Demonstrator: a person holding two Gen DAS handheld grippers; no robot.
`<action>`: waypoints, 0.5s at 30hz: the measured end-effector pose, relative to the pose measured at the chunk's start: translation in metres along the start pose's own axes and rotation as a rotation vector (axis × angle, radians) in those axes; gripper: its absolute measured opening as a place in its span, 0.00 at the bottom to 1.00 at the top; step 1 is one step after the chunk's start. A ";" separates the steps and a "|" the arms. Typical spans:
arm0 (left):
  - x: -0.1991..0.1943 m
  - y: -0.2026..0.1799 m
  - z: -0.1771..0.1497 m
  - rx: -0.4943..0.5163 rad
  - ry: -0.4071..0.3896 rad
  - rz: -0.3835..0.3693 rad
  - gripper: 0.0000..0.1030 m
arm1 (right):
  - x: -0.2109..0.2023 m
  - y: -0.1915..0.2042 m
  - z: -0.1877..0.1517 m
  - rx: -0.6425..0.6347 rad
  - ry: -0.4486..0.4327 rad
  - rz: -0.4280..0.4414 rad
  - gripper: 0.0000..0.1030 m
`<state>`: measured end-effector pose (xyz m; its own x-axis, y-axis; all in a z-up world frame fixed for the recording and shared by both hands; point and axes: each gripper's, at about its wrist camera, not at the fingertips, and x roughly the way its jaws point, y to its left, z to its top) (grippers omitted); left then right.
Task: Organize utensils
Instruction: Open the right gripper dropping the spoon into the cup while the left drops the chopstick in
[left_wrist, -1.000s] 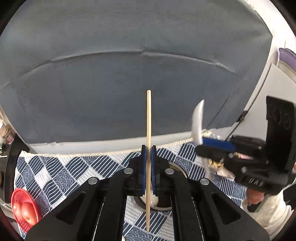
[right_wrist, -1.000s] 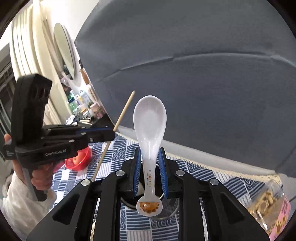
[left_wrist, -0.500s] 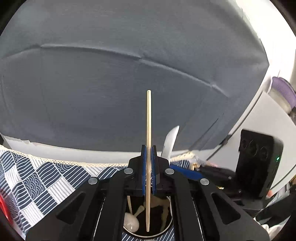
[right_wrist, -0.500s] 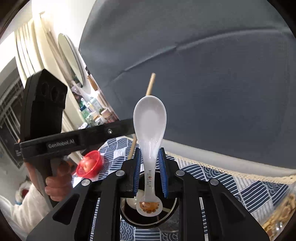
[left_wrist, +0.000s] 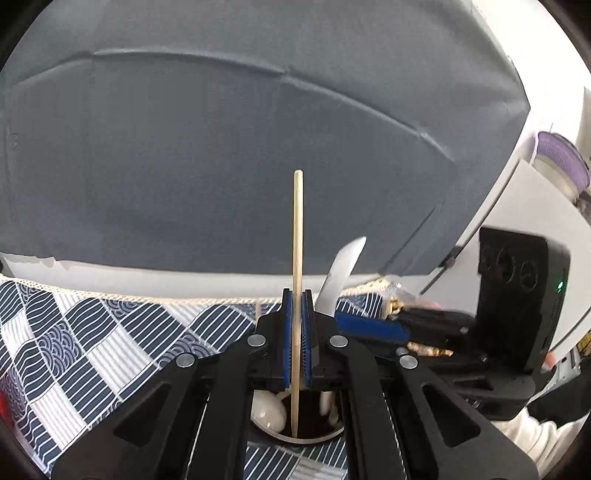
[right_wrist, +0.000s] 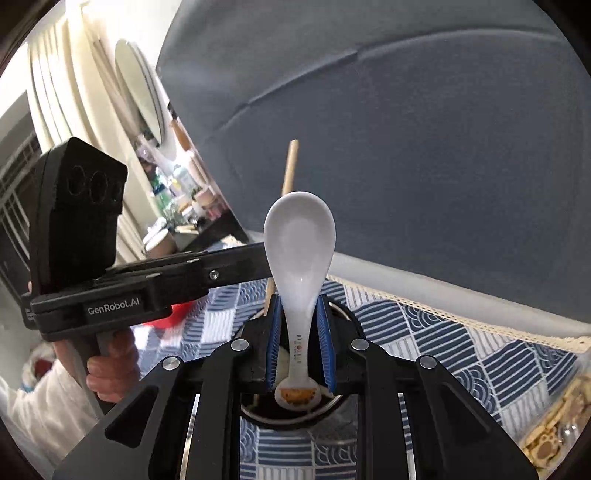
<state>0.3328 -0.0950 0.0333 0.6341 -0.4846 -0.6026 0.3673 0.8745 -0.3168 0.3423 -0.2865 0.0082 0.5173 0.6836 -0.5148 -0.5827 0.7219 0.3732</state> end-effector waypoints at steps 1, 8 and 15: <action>-0.001 -0.002 -0.002 0.003 0.004 -0.001 0.05 | 0.001 0.003 -0.001 -0.011 0.010 -0.009 0.18; -0.012 -0.002 -0.015 0.022 0.051 0.029 0.05 | -0.008 0.012 -0.005 -0.020 0.044 -0.050 0.20; -0.050 0.005 -0.021 0.019 0.028 0.084 0.43 | -0.038 0.026 -0.009 -0.046 0.026 -0.118 0.36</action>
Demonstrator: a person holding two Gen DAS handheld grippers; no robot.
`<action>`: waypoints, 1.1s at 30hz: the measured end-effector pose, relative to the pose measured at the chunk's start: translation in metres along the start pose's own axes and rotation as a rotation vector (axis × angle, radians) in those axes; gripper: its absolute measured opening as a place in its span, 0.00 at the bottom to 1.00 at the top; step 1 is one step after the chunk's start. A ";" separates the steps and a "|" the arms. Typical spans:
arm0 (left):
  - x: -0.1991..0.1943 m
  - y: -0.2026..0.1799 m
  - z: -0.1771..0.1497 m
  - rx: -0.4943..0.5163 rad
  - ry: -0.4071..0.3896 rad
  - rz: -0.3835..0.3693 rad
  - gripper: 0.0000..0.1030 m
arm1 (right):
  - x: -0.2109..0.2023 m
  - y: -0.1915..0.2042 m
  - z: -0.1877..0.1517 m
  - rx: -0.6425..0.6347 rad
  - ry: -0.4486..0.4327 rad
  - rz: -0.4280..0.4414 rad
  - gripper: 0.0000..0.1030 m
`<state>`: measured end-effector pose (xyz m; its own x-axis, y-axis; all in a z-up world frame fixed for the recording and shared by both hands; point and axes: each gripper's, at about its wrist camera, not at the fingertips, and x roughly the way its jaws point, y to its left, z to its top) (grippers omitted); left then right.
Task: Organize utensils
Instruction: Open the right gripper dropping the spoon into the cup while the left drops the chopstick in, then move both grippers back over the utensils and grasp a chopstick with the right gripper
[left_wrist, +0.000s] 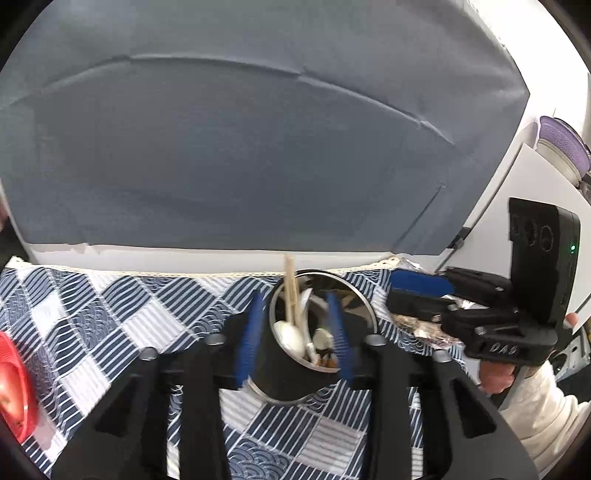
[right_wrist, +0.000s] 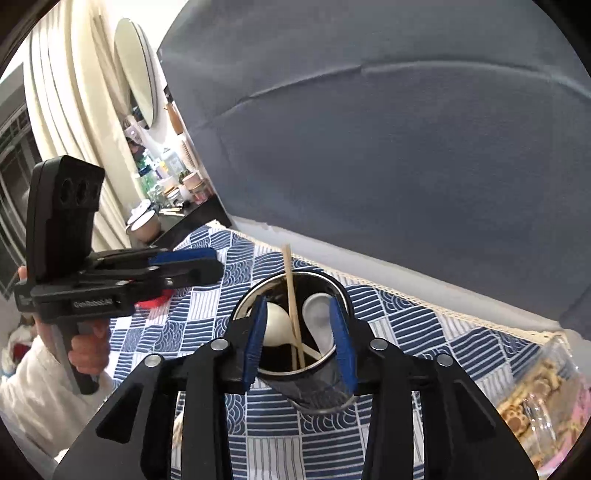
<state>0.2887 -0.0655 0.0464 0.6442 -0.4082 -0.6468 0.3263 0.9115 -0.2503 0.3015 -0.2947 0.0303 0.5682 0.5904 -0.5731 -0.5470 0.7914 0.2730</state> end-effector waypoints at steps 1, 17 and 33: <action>-0.005 0.002 -0.003 0.001 0.003 0.009 0.50 | -0.003 0.002 -0.001 -0.004 -0.002 -0.010 0.40; -0.061 0.031 -0.066 -0.028 0.080 0.181 0.94 | -0.028 0.045 -0.034 0.019 0.029 -0.107 0.84; -0.094 0.053 -0.150 -0.105 0.177 0.334 0.94 | -0.006 0.090 -0.076 -0.028 0.139 -0.090 0.84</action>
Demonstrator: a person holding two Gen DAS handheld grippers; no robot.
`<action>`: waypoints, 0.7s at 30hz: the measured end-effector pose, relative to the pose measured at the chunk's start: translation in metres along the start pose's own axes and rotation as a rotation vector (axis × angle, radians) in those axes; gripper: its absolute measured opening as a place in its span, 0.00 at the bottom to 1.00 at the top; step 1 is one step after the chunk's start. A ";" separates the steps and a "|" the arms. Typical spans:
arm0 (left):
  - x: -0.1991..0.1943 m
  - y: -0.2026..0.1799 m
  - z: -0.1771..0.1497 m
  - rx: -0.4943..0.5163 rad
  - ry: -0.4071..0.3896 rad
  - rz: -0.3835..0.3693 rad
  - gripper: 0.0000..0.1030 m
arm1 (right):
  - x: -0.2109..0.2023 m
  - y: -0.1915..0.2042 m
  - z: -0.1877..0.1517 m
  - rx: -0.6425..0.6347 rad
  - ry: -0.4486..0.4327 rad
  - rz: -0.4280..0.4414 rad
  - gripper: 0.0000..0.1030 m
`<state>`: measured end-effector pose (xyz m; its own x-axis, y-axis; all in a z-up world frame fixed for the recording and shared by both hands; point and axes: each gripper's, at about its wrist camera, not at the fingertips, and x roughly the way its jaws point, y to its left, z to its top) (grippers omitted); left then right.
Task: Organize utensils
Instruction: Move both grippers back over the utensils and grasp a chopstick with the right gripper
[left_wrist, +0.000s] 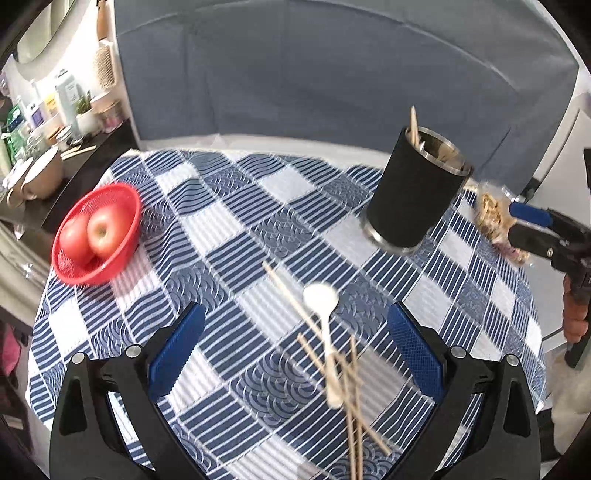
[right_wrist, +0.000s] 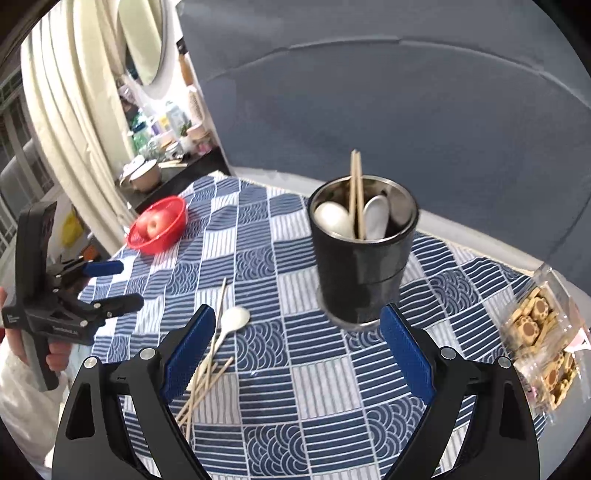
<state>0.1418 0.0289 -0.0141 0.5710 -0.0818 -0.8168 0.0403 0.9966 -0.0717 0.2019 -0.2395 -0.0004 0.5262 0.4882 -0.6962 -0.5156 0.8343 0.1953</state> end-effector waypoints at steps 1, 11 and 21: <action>0.002 0.002 -0.006 -0.004 0.012 0.004 0.94 | 0.004 0.003 -0.001 -0.009 0.012 -0.002 0.84; 0.026 0.002 -0.056 -0.046 0.131 0.024 0.94 | 0.049 0.025 0.005 -0.066 0.104 0.032 0.84; 0.054 0.006 -0.084 -0.144 0.216 0.007 0.94 | 0.101 0.053 0.020 -0.116 0.171 0.080 0.84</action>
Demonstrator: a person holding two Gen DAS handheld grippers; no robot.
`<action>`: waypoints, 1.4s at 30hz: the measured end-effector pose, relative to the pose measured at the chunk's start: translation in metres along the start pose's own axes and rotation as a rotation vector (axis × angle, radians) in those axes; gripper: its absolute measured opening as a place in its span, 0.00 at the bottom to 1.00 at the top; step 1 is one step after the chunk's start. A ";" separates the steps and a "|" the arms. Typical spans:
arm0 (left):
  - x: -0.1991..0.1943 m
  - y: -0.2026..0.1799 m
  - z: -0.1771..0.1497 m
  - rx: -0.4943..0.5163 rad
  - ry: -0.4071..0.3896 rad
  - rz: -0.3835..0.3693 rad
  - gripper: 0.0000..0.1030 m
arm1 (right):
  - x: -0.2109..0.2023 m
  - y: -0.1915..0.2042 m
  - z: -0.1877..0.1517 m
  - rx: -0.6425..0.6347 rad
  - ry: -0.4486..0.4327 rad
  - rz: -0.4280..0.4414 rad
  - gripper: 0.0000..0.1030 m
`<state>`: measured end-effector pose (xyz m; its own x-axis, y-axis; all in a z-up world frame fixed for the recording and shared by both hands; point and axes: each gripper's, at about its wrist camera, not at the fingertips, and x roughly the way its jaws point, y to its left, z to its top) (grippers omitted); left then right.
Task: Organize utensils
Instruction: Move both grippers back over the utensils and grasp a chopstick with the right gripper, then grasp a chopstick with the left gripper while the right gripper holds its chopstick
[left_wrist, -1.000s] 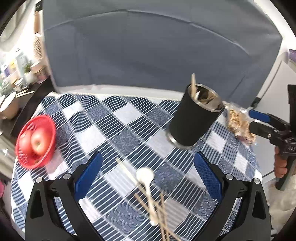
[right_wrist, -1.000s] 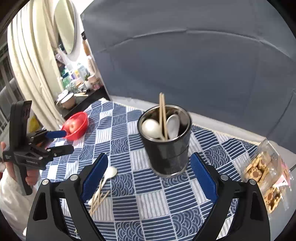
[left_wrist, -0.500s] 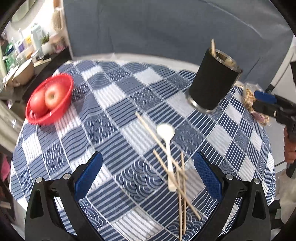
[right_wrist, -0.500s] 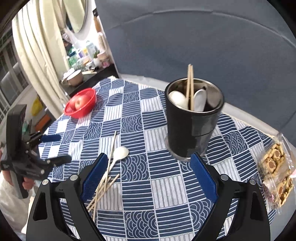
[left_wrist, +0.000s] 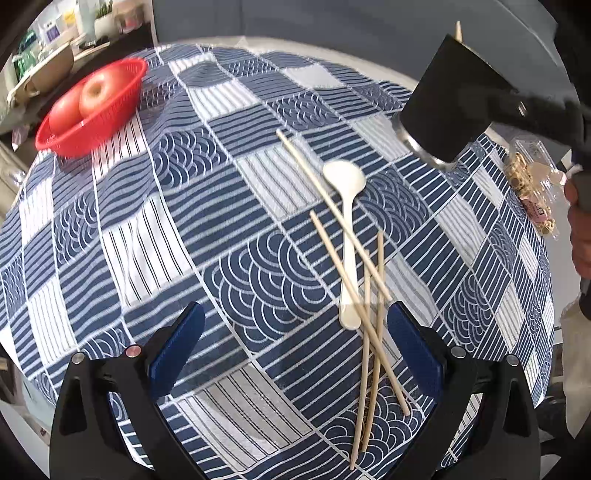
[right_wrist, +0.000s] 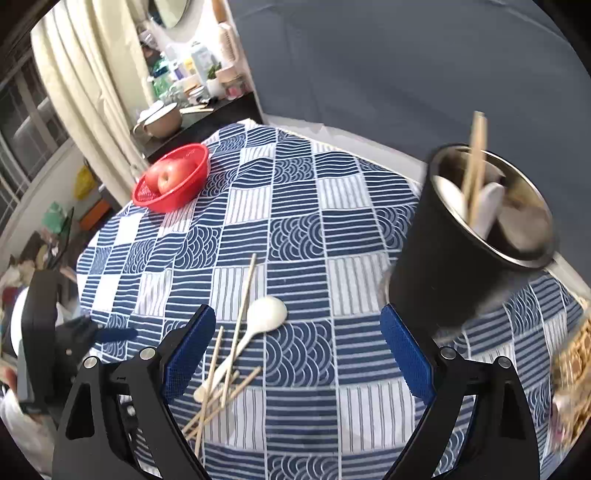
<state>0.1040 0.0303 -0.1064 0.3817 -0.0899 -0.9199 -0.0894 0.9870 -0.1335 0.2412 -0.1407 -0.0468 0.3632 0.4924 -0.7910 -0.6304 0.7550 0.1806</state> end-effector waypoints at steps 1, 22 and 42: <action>0.003 0.000 -0.002 -0.004 0.008 0.005 0.94 | 0.006 0.003 0.003 -0.007 0.009 0.004 0.84; 0.024 0.024 -0.017 -0.067 0.072 0.044 0.94 | 0.144 0.056 0.028 -0.186 0.285 -0.001 0.53; 0.031 -0.009 -0.009 -0.026 0.094 -0.020 0.94 | 0.084 0.023 0.011 -0.049 0.197 0.051 0.04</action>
<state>0.1080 0.0175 -0.1367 0.2954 -0.1224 -0.9475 -0.1067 0.9813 -0.1600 0.2642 -0.0772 -0.1027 0.1916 0.4319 -0.8813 -0.6790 0.7067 0.1987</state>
